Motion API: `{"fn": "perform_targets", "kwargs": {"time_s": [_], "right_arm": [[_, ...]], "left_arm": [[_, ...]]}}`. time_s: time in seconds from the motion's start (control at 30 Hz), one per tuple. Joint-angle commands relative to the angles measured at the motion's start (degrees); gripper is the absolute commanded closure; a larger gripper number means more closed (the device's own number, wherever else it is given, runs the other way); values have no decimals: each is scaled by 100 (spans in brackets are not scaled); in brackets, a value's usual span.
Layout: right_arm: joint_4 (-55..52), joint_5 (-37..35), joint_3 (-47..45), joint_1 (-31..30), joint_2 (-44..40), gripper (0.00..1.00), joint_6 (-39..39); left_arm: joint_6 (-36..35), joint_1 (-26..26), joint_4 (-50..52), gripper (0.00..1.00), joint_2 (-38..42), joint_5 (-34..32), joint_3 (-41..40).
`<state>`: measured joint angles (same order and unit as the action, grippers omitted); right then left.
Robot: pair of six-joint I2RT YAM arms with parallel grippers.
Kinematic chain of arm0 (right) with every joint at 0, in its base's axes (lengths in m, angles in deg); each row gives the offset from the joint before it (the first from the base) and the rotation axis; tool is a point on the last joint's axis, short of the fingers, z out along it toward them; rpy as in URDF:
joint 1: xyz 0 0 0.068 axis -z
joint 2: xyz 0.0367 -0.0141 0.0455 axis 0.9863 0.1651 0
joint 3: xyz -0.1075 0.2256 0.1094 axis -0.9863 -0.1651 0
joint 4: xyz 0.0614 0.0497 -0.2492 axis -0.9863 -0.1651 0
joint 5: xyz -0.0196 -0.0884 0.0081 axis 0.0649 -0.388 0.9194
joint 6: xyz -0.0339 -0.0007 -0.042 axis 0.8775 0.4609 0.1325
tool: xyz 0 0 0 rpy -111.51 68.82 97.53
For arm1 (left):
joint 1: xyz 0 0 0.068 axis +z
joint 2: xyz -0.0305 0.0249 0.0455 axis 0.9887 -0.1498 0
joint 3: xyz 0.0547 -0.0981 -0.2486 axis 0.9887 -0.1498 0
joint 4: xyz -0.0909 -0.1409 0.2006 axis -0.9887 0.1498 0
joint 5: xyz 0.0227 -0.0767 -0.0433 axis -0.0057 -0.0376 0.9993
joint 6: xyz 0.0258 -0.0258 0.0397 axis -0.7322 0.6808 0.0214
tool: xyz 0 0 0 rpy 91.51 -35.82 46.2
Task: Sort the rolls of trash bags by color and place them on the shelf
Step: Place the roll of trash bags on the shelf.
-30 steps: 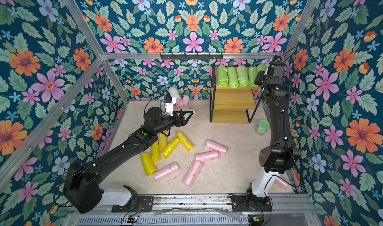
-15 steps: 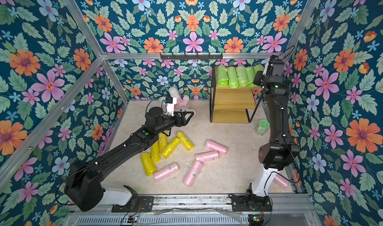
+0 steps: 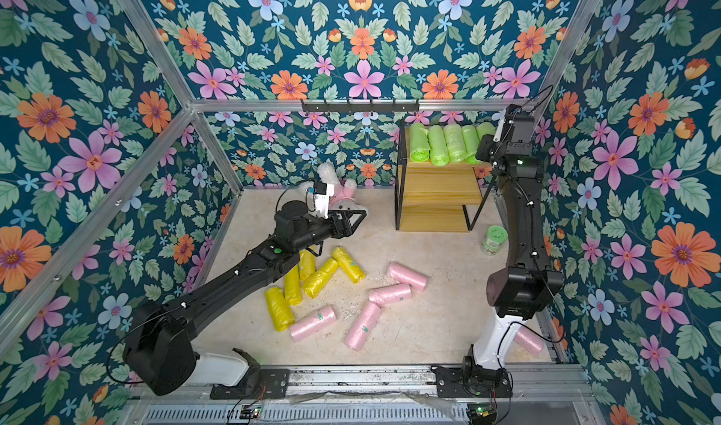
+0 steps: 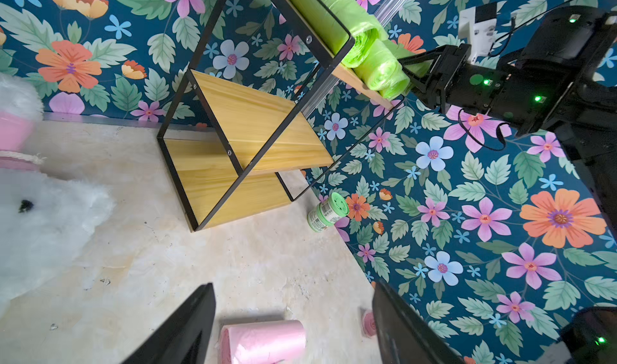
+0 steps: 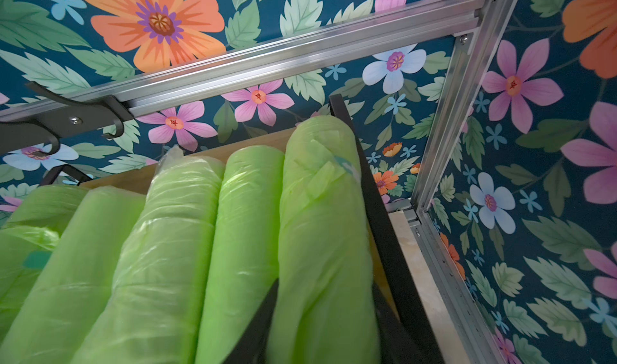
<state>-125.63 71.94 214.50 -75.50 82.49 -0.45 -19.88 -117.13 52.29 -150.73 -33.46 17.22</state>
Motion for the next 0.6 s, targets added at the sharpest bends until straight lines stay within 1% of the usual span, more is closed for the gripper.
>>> {"fn": "perform_targets", "kwargs": {"time_s": [0.0, 0.1, 0.37, 0.57], "right_arm": [[65, 1, 28, -4, 35, 62, -65], [47, -149, 54, -4, 42, 60, -26], [17, -207, 177, 34, 69, 53, -7], [8, -246, 195, 70, 78, 50, 11]], "left_arm": [[42, -2, -177, 21, -22, 89, -6], [45, -2, -179, 21, -4, 77, -33], [102, -2, -216, 21, -57, 129, -33], [116, -5, -258, 21, -5, 101, -77]]}}
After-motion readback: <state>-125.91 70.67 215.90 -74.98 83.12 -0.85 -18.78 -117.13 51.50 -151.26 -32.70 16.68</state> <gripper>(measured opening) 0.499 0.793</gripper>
